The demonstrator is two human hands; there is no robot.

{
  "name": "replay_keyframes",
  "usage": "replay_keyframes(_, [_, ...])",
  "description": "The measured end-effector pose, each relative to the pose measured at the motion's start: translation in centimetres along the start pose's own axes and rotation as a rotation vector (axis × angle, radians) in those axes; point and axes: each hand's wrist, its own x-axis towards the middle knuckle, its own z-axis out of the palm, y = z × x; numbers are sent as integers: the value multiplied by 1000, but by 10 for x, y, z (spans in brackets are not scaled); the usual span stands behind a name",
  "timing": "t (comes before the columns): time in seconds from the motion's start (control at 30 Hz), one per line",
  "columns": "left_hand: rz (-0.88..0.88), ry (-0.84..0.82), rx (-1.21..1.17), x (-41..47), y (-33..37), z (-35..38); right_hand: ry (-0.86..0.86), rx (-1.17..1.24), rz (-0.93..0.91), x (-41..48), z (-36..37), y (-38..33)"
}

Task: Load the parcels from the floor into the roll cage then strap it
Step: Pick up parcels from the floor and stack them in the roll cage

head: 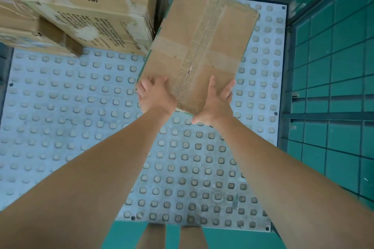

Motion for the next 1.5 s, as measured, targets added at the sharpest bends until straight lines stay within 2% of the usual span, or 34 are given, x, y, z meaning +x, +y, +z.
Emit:
replay_keyframes(0.27, [184, -7, 221, 24, 3, 2, 190, -337, -128, 41, -30, -7])
replay_keyframes(0.47, [257, 36, 493, 54, 23, 5, 255, -333, -113, 66, -49, -15])
replay_keyframes(0.73, [336, 20, 574, 99, 54, -17, 372, -339, -124, 93, -73, -39])
replay_keyframes(1.0, [369, 12, 801, 127, 84, -26, 368, -396, -93, 114, -85, -53])
replay_keyframes(1.13, [384, -2, 781, 128, 82, -30, 291, -392, -99, 110, -96, -54])
replay_keyframes(1.3, [344, -96, 604, 124, 79, -39, 99, -267, -96, 99, -105, -53])
replay_keyframes(1.37, [356, -136, 480, 116, 74, -43, 100, -137, -124, 91, -102, -49])
replay_keyframes(1.5, [454, -81, 271, 78, 66, -53, 192, 208, -175, 51, -99, -43])
